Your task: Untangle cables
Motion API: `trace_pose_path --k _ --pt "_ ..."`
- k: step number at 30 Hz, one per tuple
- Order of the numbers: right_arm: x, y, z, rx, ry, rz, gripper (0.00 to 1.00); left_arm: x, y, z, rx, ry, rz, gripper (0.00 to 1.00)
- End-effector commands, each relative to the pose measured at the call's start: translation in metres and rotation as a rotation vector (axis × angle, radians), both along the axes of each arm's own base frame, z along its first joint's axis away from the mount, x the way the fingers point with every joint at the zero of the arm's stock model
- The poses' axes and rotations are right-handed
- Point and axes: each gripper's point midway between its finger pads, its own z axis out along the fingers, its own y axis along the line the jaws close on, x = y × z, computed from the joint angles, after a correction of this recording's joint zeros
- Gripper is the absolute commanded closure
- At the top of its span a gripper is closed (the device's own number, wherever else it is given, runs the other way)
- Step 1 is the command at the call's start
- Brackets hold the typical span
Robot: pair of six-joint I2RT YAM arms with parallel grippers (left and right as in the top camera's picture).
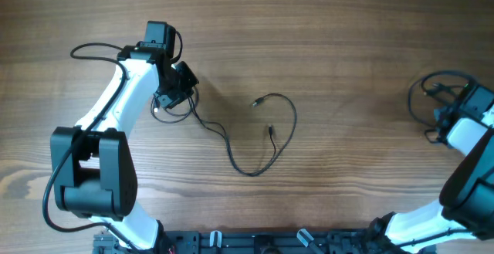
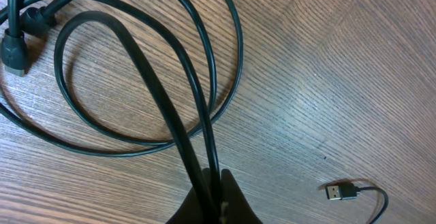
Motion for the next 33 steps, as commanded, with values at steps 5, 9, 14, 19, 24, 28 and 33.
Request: trace_pose_path --k 5,9,14,19,24,28,33 --pt "0.034 -0.05 0.032 -0.069 -0.092 0.07 0.95 -0.001 -0.003 -0.003 -0.01 0.014 0.008 0.96" --pt "0.028 -0.09 0.058 -0.164 -0.13 0.031 0.96 -0.001 -0.003 -0.003 -0.01 0.014 0.008 0.96" --pt "0.021 -0.131 0.093 -0.285 -0.103 0.062 0.95 -0.001 -0.003 -0.003 -0.011 0.014 0.012 0.96" --pt "0.013 -0.132 0.076 -0.259 -0.047 0.065 0.85 -0.001 -0.003 -0.003 -0.018 0.024 0.059 0.96" --pt "0.006 -0.102 0.022 -0.046 0.0 0.088 0.18 -0.001 -0.004 -0.003 -0.019 0.024 0.06 0.96" --pt "0.0 -0.072 0.003 0.102 0.023 0.131 0.0 -0.001 -0.004 -0.003 -0.019 0.024 0.06 0.96" --pt "-0.003 -0.05 0.027 0.19 -0.026 0.116 0.0 -0.001 -0.004 -0.003 -0.019 0.024 0.06 0.96"
